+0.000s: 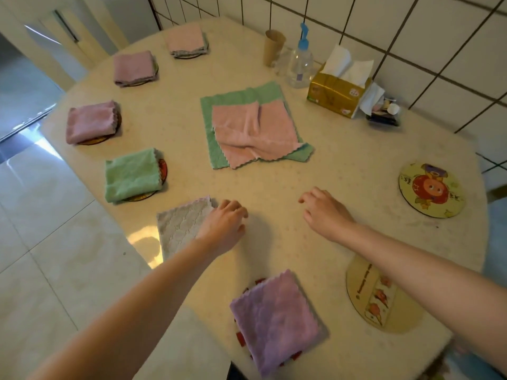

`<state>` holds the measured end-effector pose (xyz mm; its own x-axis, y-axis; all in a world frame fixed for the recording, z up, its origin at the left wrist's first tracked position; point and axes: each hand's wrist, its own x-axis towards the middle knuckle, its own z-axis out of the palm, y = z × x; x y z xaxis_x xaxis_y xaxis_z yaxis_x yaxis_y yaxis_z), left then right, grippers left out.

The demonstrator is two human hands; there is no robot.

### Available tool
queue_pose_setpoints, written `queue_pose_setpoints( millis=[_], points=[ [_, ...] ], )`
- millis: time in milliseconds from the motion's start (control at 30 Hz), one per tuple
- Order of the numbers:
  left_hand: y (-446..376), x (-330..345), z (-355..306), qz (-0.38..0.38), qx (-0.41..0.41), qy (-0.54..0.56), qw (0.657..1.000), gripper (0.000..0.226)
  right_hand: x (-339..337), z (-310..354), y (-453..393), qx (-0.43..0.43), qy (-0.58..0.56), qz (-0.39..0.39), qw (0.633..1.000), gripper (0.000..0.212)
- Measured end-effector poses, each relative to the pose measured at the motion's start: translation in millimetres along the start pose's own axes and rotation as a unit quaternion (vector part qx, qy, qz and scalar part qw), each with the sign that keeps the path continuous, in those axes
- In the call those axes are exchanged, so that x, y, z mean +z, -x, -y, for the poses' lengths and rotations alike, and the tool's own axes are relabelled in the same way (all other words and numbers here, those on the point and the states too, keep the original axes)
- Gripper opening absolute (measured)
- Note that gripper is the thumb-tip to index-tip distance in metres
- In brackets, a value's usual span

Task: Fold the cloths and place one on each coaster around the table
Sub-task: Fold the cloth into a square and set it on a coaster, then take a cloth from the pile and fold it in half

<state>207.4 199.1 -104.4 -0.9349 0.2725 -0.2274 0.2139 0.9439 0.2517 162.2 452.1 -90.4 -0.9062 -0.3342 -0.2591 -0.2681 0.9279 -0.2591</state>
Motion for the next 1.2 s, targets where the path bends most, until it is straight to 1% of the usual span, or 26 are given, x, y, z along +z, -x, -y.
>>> queue_pose_setpoints(
  millis=[100,167,233,300,367,433,500,633,733,833,900,933,967,1033,1067,1133,1200],
  points=[
    [-46.4,-12.5,15.2,0.005,-0.012,-0.009,1.000,0.039,-14.0,-9.0,-52.8,0.039,0.006,-0.023,0.999,0.037],
    [-73.6,-16.3,23.3,-0.006,-0.021,-0.009,1.000,0.043,-20.2,-15.3,-84.4,0.063,0.006,-0.026,0.998,0.043],
    [-94.8,-18.7,28.4,-0.008,-0.032,-0.009,0.999,0.049,-24.4,-19.0,-107.4,0.089,-0.030,-0.028,0.995,0.048],
    [-112.5,-18.2,31.7,0.007,-0.043,-0.005,0.999,0.059,-26.7,-21.6,-125.2,0.108,-0.083,-0.030,0.990,0.051],
    [-127.3,-14.9,34.6,0.013,-0.046,-0.003,0.999,0.063,-28.3,-22.8,-139.4,0.110,-0.097,-0.026,0.989,0.054],
    [-140.2,-11.8,37.5,0.001,-0.048,-0.004,0.999,0.062,-29.1,-24.5,-150.4,0.102,-0.103,-0.024,0.989,0.055],
    [-151.6,-11.0,39.3,-0.009,-0.060,-0.012,0.998,0.059,-26.8,-26.8,-158.6,0.095,-0.111,-0.022,0.989,0.049],
    [-172.3,-13.1,41.1,-0.023,-0.073,-0.041,0.996,0.054,-24.7,-28.0,-171.0,0.101,-0.072,-0.042,0.991,0.022],
    [-182.1,-12.6,44.7,-0.046,-0.078,-0.017,0.996,0.049,-27.0,-25.4,-174.3,0.079,-0.041,-0.057,0.994,0.014],
    [-186.9,-15.3,48.9,-0.069,-0.069,0.003,0.995,0.037,-28.4,-25.8,-173.4,0.068,-0.035,-0.027,0.997,0.014],
    [-187.1,-18.8,53.2,-0.071,-0.073,0.006,0.995,0.031,-28.4,-29.1,-172.1,0.048,-0.030,0.011,0.998,0.028],
    [-185.9,-20.5,55.5,-0.076,-0.060,-0.018,0.995,0.028,-27.8,-31.0,-171.8,0.039,-0.027,0.021,0.999,0.034],
    [-184.5,-21.1,57.7,-0.088,-0.034,-0.047,0.994,0.024,-26.4,-31.5,-172.0,0.034,-0.022,0.020,0.999,0.035],
    [-179.5,-22.1,59.5,-0.093,0.027,-0.099,0.990,0.010,-24.6,-30.0,-172.7,0.035,-0.025,-0.006,0.999,0.025],
    [-177.2,-21.7,59.9,-0.086,0.040,-0.122,0.988,0.008,-24.7,-28.2,-172.9,0.039,-0.029,-0.023,0.999,0.019],
    [-174.8,-17.6,59.2,-0.104,0.044,-0.140,0.984,0.016,-27.7,-23.5,-173.1,0.048,-0.042,-0.048,0.997,0.015],
    [-173.5,-16.3,55.9,-0.125,0.028,-0.127,0.984,0.016,-35.2,-16.9,-171.5,0.046,-0.071,-0.068,0.994,0.015]
  ],
)
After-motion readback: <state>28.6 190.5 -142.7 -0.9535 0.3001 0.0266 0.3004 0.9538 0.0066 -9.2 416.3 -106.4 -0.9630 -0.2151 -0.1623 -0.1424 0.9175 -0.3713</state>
